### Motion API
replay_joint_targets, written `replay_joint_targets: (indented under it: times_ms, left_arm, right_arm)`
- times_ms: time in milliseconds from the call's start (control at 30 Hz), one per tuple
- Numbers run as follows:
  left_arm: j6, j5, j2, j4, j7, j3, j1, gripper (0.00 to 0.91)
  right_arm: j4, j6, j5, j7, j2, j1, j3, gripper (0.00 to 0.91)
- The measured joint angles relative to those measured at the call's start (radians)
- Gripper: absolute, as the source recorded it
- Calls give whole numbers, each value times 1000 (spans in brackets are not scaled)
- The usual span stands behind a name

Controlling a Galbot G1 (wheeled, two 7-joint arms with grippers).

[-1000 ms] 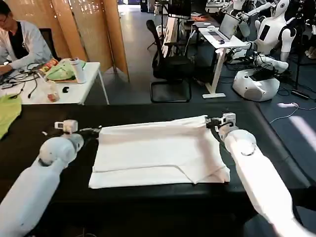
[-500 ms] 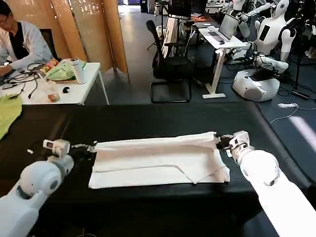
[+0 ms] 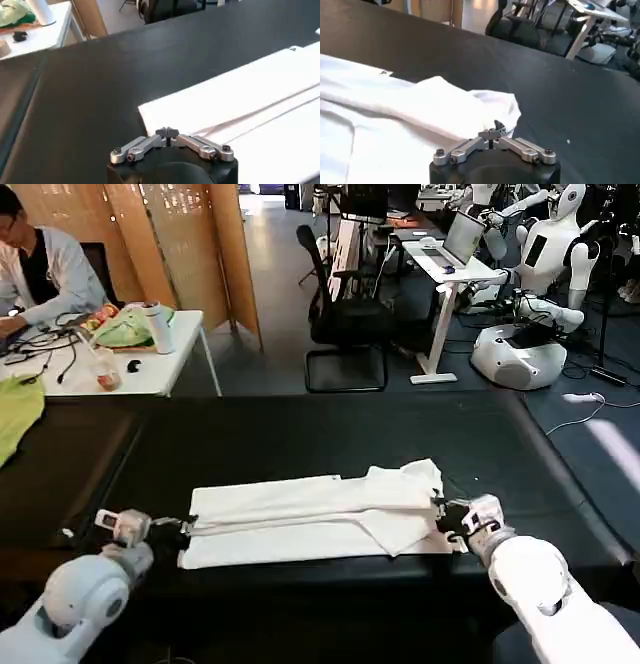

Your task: Fold and organize the clothes.

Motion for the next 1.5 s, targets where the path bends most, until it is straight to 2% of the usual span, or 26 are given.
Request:
replay_joint_targets:
  times_ms: [233, 367, 433, 533, 700, 967, 1000, 1033, 1067, 1100, 1133, 1167, 1233, 1333, 1367, 1433, 1500]
  left_arm:
    - [0, 1, -22, -40, -11, -42, 9, 878]
    - [0, -4, -37, -60, -8, -74, 7, 878]
    - [0, -23, -45, -59, -18, -77, -5, 878]
    - [-1, -70, -70, -24, -46, -70, -48, 878]
    - [-51, -86, -134, 73, -54, -44, -130, 878]
    - [-70, -94, -206, 186, -39, -32, -163, 878]
    - [-71, -96, -210, 195, -38, -32, -165, 829]
    - [-72, -99, -213, 203, -38, -32, -168, 731]
    - [-73, -103, -217, 211, -36, -32, -169, 702]
    - [-74, -108, -220, 216, -31, -32, -170, 585]
    - [-74, -112, -223, 220, -29, -32, -171, 517]
    - [-74, -118, -225, 225, -25, -32, -172, 332]
    - [-74, -119, -229, 231, -21, -32, -173, 224]
    - [-77, -112, -236, 244, -21, -32, -179, 127]
    - [-78, -112, -238, 249, -21, -32, -182, 0]
    - [-78, -113, -240, 257, -20, -32, -187, 0]
    - [-78, -111, -240, 263, -13, -32, -190, 0]
  right_arm:
    - [61, 0, 64, -10, 8, -33, 67, 878]
    - [47, 0, 73, 43, 34, -8, 91, 878]
    - [11, 15, 41, 57, 62, 30, 82, 878]
    - [-65, 70, 1, 59, 109, 99, 53, 878]
    - [-193, 110, -13, 59, 169, 188, 25, 878]
    - [-361, 166, -19, 62, 235, 258, 9, 878]
    - [-375, 171, -20, 61, 243, 263, 7, 848]
    - [-391, 179, -20, 59, 250, 268, 6, 761]
    - [-405, 182, -22, 57, 259, 274, 4, 761]
    - [-415, 182, -25, 57, 267, 278, 4, 634]
    - [-426, 182, -29, 56, 275, 281, 3, 507]
    - [-436, 182, -34, 55, 282, 284, 2, 390]
    - [-452, 182, -44, 52, 295, 288, 1, 254]
    - [-457, 185, -53, 52, 311, 287, 2, 88]
    - [-458, 187, -58, 53, 314, 285, 3, 59]
    - [-453, 189, -73, 64, 322, 277, 7, 10]
    - [-441, 193, -108, 89, 334, 265, 16, 0]
